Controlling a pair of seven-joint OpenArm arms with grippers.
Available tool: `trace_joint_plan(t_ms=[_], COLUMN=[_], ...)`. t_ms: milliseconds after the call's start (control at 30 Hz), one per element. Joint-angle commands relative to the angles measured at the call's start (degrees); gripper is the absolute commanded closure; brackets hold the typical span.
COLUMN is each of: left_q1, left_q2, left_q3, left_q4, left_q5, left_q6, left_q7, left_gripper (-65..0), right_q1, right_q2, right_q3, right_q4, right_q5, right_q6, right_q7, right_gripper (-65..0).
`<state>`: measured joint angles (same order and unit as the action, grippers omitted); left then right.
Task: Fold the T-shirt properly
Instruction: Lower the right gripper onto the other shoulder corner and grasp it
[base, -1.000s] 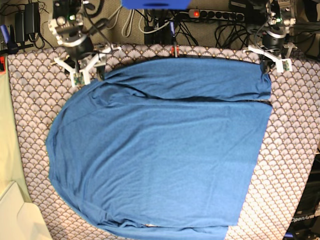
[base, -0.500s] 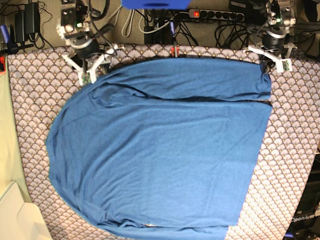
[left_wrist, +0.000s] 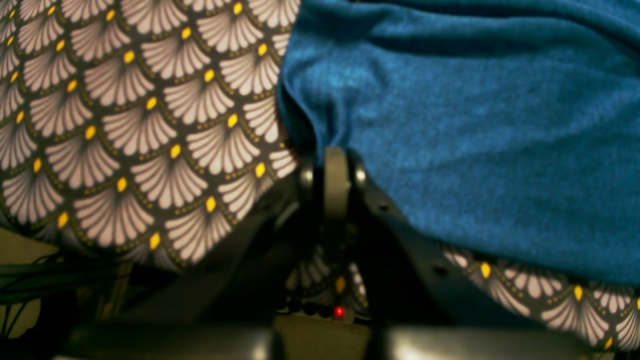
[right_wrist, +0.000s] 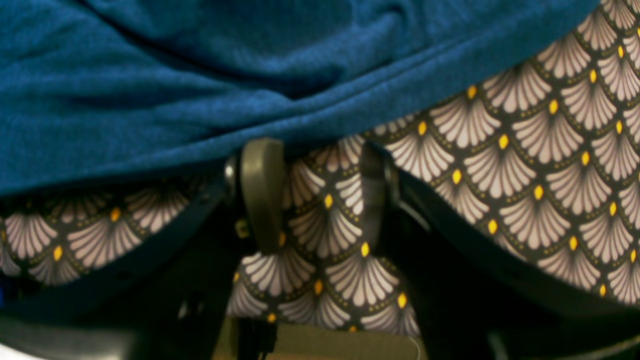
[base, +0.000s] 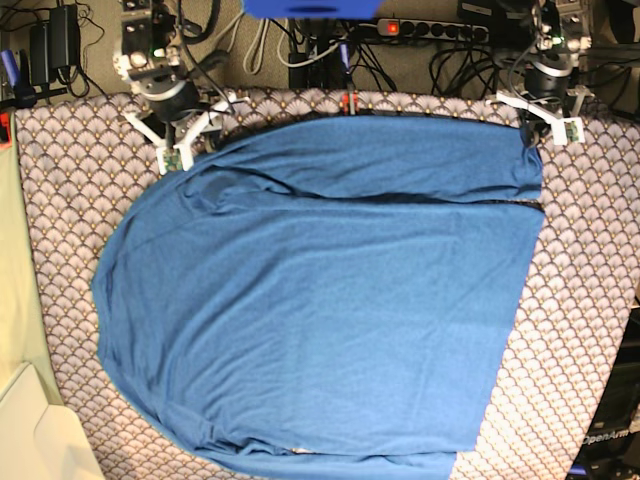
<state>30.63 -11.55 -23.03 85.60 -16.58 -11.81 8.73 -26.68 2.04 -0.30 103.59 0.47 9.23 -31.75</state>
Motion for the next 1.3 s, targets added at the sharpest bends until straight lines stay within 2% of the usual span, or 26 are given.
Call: trace_joint_plan(t_ms=[0,433,700,1267], left_q1=[0.53,0.53,-0.08,-0.26], left_q2=[-0.27,-0.27,1.75,2.10], left_q3=[0.04,0.04,0.04,0.04], left_q4=[0.42,0.42,0.42,0.51], left_q5=[0.27,0.27,0.36,0.36], left_q6=[0.17,0.17,0.17,0.17], left_q7=[1.25,1.25,1.25,1.25], left_gripper=[-0.4,-0.4,-0.4,-0.4], right_q1=[0.08,2.46,4.04,5.36], right_q2=[0.02,0.02,0.11,0.29], right_q3=[-0.01,-1.68,-1.77,-1.77], right_q4=[1.16,0.63,-0.95,-3.94], right_q5=[0.28,0.28,0.28,0.28], right_q6=[0.22,0.22,0.22,0.22], right_q7=[1.20,0.76,0.76,0.67], right_gripper=[-26.5,-26.5,-26.6,-26.6])
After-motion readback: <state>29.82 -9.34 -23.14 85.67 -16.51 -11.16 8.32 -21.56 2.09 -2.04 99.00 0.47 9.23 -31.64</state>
